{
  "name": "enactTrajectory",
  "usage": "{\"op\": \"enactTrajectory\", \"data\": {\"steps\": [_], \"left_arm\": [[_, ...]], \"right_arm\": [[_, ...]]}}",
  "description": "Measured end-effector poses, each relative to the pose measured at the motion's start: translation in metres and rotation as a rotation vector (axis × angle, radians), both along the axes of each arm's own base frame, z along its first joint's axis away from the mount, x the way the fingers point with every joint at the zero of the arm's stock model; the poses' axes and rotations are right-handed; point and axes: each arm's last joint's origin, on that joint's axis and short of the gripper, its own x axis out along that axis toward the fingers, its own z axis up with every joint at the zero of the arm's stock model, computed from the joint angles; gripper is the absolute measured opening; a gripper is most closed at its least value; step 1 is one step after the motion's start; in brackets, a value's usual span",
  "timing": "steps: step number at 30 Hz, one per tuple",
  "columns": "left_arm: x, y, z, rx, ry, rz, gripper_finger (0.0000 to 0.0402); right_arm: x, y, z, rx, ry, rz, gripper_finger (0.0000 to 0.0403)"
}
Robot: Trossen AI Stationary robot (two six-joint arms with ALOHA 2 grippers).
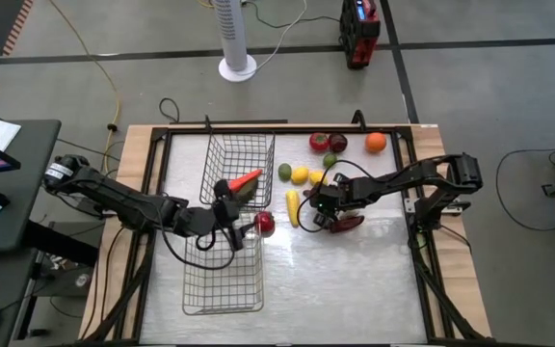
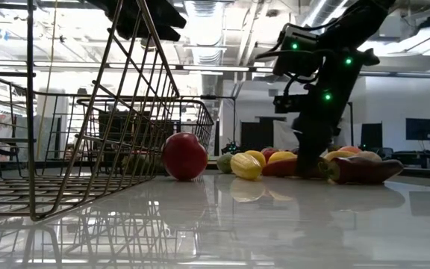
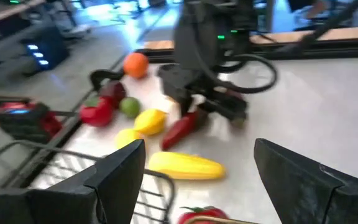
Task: Sort produce into baskets
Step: Put the top red chili pepper into the black wire basket
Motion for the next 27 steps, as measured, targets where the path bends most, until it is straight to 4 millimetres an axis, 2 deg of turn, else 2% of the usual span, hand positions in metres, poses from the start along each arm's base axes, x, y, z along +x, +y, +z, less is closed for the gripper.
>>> {"op": "enactTrajectory", "data": {"steps": [6, 11, 18, 27], "left_arm": [[0.001, 0.002, 0.000, -0.046, -0.013, 0.002, 0.0290], [0.006, 0.011, -0.007, -0.088, -0.051, 0.046, 0.0290], [0.016, 0.022, -0.042, -0.110, -0.099, 0.068, 0.0290], [0.033, 0.029, -0.041, -0.146, -0.162, 0.019, 0.0290]], "right_arm": [[0.002, 0.001, 0.007, -0.004, 0.036, 0.038, 0.0160], [0.008, 0.010, 0.023, -0.033, 0.040, 0.110, 0.0183], [0.000, 0.020, 0.062, -0.103, -0.072, 0.171, 0.0162], [-0.013, 0.038, 0.121, -0.161, -0.404, 0.284, 0.0176]]}}
